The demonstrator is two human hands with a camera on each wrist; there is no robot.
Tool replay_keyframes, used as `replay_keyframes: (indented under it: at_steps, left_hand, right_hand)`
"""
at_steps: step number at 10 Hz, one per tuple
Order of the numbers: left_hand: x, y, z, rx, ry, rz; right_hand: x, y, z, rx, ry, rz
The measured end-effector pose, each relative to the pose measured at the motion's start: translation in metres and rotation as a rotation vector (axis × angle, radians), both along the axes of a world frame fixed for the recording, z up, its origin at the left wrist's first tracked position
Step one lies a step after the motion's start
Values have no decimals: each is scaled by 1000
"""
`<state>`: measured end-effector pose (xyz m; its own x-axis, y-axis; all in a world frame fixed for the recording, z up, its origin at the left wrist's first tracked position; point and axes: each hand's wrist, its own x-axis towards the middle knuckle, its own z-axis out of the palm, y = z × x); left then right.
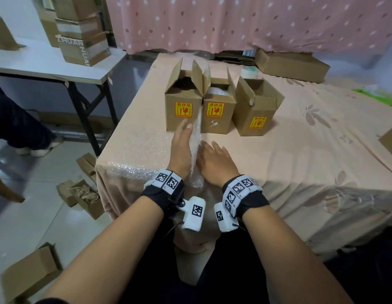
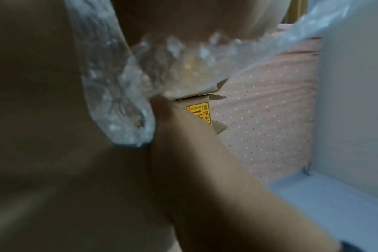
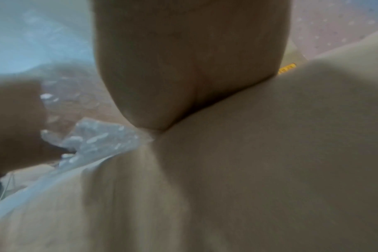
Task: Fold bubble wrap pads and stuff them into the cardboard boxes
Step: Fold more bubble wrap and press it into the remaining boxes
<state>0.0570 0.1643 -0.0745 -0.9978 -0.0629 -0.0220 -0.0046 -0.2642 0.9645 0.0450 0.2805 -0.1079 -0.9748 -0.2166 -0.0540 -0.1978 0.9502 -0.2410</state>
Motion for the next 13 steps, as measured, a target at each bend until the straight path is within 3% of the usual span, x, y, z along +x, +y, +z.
replay_keyframes:
  at_steps: [1, 2, 3, 4, 5, 7, 8, 9, 10, 11, 12, 13]
  left_hand:
    - [-8, -17, 17, -187, 133, 45]
    - [-19, -38, 26, -465, 162, -122]
    - [-26, -72, 24, -1059, -5, -347]
    - [-32, -98, 14, -1193, 2, -215]
    - [-33, -104, 6, -1118, 9, -213]
    - [-35, -92, 3, -1035, 90, -153]
    - [-29, -81, 4, -1054, 156, -150]
    - [-23, -69, 2, -953, 131, -250]
    - [-27, -68, -4, -1006, 154, -299]
    - [-31, -78, -5, -912, 171, -214]
    - [-34, -93, -5, -782, 116, -146]
    - [-38, -108, -4, -691, 59, -156]
  right_hand:
    - [-5, -6, 12, 56, -90, -32]
    - [-8, -12, 23, 122, -155, -63]
    - [-5, -10, 23, 173, -94, -70]
    - [-3, 1, 27, 230, -89, -74]
    - [-2, 6, 34, 257, -105, -90]
    - [3, 20, 41, 306, 60, -122]
    - [6, 21, 39, 202, 130, -93]
    - [9, 11, 35, 123, 152, -66]
    - [9, 7, 30, -20, 80, -42]
    - [5, 12, 36, -483, 201, -106]
    - [3, 18, 42, -573, 286, -195]
    - [1, 14, 36, -413, 197, -156]
